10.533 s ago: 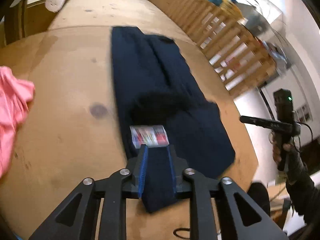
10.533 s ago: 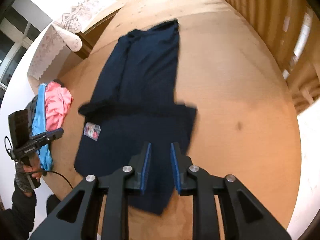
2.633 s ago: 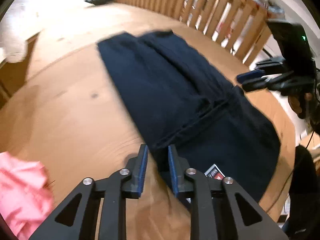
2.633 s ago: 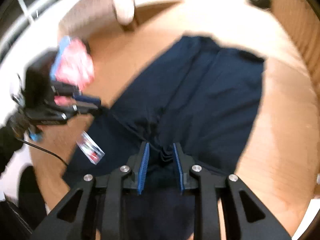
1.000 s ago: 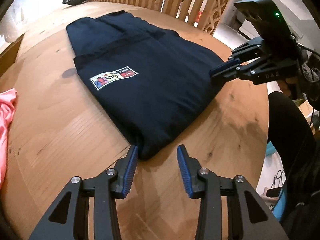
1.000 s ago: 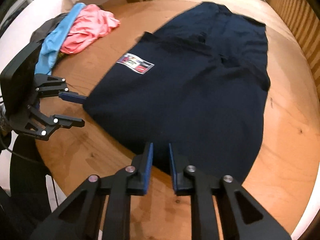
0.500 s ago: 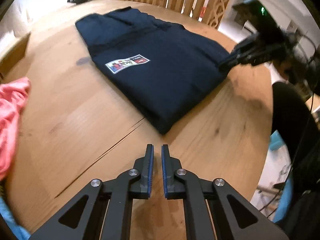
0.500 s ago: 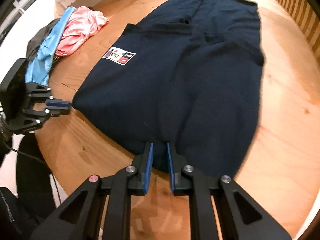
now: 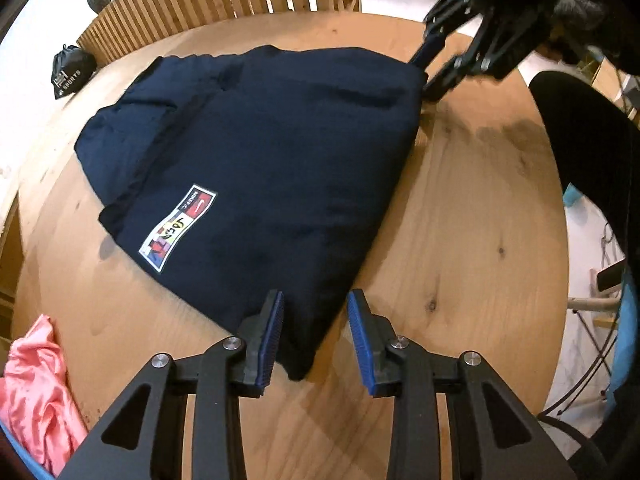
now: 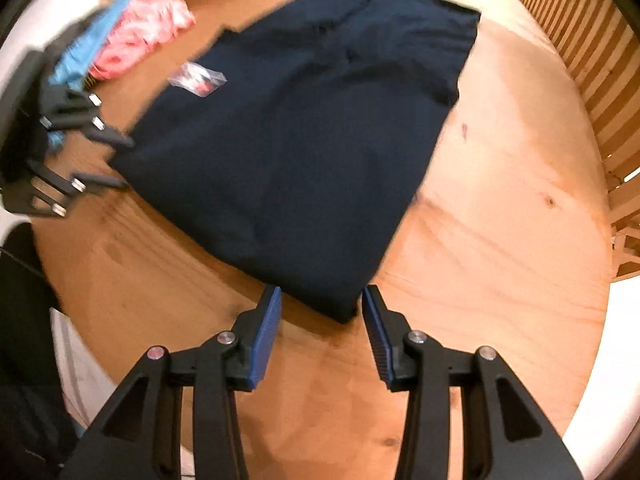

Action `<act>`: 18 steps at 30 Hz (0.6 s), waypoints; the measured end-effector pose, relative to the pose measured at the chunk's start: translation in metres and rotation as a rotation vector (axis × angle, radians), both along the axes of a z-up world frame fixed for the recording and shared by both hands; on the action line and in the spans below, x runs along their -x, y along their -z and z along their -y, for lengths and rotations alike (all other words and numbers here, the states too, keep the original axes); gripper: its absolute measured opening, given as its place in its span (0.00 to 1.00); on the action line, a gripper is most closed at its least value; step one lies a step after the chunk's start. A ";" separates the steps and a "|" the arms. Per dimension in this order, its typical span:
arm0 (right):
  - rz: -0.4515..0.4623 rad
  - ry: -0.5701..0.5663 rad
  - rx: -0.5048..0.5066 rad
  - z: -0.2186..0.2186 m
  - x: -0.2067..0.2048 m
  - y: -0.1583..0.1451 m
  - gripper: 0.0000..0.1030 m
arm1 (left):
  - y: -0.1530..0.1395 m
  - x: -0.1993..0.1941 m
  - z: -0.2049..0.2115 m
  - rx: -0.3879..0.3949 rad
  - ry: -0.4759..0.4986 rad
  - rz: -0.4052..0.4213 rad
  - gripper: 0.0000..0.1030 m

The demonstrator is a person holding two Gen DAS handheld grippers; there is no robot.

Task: Fold clothes
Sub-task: 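Grasp the bundle edge with the left gripper while the right gripper grasps beside it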

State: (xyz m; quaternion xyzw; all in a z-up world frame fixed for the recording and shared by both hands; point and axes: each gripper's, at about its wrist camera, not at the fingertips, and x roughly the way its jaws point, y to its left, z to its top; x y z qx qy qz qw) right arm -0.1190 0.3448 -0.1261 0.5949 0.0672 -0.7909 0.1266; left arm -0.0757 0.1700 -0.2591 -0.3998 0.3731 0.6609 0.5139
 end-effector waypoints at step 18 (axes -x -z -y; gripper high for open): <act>0.024 -0.021 0.125 -0.004 -0.042 -0.017 0.08 | -0.009 -0.031 0.021 -0.111 -0.045 0.197 0.07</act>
